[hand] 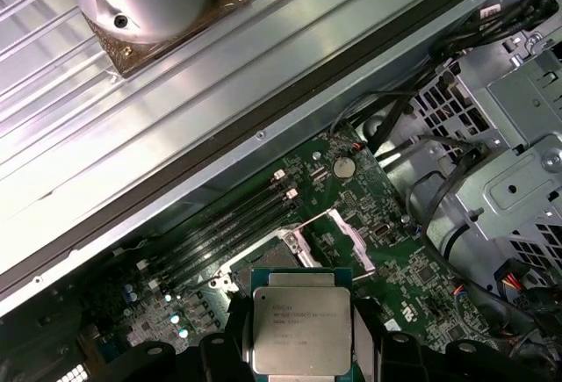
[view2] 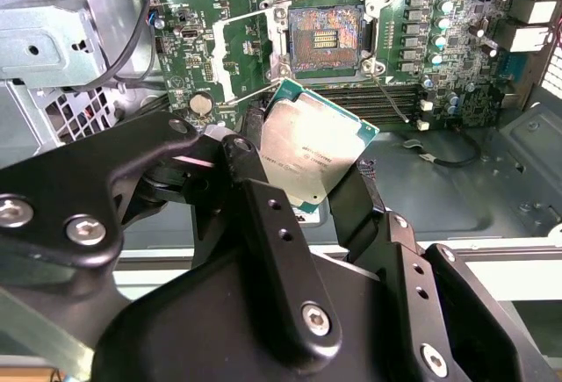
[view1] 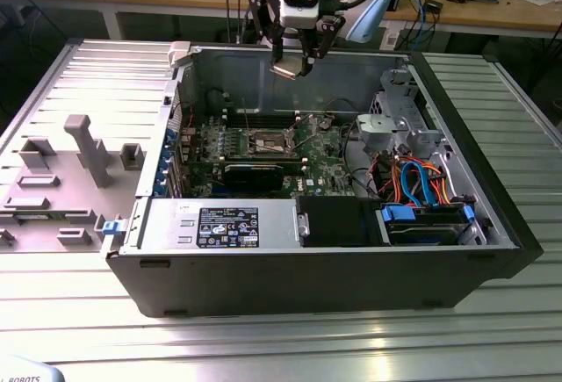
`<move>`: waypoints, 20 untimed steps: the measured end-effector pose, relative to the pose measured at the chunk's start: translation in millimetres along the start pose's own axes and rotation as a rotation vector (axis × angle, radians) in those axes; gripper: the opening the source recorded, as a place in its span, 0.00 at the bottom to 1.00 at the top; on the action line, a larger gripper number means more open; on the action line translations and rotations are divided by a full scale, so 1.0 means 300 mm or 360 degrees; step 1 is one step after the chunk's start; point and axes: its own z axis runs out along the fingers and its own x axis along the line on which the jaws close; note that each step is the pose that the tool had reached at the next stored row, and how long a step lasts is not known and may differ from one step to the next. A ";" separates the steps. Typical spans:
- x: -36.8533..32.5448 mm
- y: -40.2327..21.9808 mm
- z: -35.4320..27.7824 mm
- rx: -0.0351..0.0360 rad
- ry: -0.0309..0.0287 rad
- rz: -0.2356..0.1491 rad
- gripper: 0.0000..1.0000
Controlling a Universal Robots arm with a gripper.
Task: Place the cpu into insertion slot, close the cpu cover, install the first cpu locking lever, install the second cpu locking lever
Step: 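Place the cpu into insertion slot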
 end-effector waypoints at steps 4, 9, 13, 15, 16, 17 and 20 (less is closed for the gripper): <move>0.000 0.000 0.000 -0.0001 -0.00029 0.0032 0.55; 0.000 0.000 0.000 -0.0002 -0.00087 0.0099 0.55; 0.000 0.000 0.000 -0.0003 -0.00140 0.0158 0.55; 0.000 0.000 0.000 -0.0004 -0.00160 0.0179 0.55; 0.000 0.000 0.000 -0.0004 -0.00160 0.0180 0.55; 0.000 0.000 0.000 -0.0004 -0.00160 0.0180 0.55; 0.000 0.000 0.000 -0.0004 -0.00160 0.0180 0.55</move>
